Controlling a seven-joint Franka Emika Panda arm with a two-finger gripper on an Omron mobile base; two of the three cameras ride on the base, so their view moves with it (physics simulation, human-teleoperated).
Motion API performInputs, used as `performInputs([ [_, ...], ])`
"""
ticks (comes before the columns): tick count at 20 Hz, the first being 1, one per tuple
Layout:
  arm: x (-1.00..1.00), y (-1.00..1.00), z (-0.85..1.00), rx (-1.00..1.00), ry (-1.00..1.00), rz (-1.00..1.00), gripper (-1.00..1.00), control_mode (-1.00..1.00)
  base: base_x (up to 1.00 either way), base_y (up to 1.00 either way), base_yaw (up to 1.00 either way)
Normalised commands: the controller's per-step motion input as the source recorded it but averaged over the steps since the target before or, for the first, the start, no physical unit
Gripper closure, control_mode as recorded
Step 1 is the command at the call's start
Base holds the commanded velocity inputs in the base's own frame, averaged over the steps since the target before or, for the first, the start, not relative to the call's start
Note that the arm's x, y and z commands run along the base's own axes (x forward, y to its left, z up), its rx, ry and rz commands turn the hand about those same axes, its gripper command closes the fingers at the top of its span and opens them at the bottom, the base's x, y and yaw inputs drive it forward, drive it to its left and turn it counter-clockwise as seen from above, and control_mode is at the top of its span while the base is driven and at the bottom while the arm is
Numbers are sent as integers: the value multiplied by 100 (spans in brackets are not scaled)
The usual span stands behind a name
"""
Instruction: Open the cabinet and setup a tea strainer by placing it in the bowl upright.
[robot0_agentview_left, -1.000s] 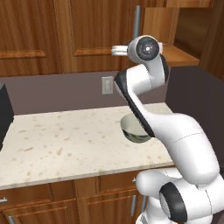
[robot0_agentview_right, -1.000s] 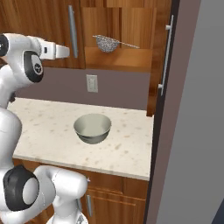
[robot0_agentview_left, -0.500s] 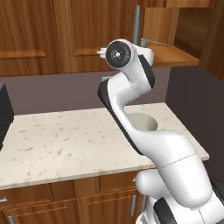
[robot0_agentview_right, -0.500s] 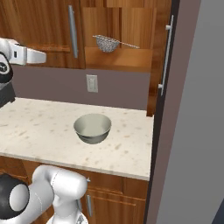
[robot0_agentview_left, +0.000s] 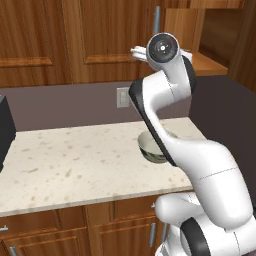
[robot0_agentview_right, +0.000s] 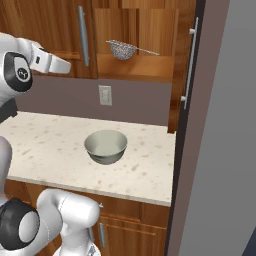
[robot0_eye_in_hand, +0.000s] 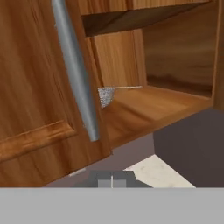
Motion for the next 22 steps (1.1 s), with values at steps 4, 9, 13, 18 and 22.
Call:
performInputs([
  [4, 39, -74, -11, 9, 0, 0, 100, -100, 0, 0, 0],
  [9, 73, -82, -19, 7, 0, 2, 100, -100, 0, 0, 0],
  [13, 46, -8, 0, 0, 0, 2, -100, -100, 0, 0, 0],
  [18, 45, 0, 0, 2, 3, 0, -100, -100, 0, 0, 0],
  [22, 28, -34, 0, 47, 6, 12, -100, -100, 0, 0, 0],
])
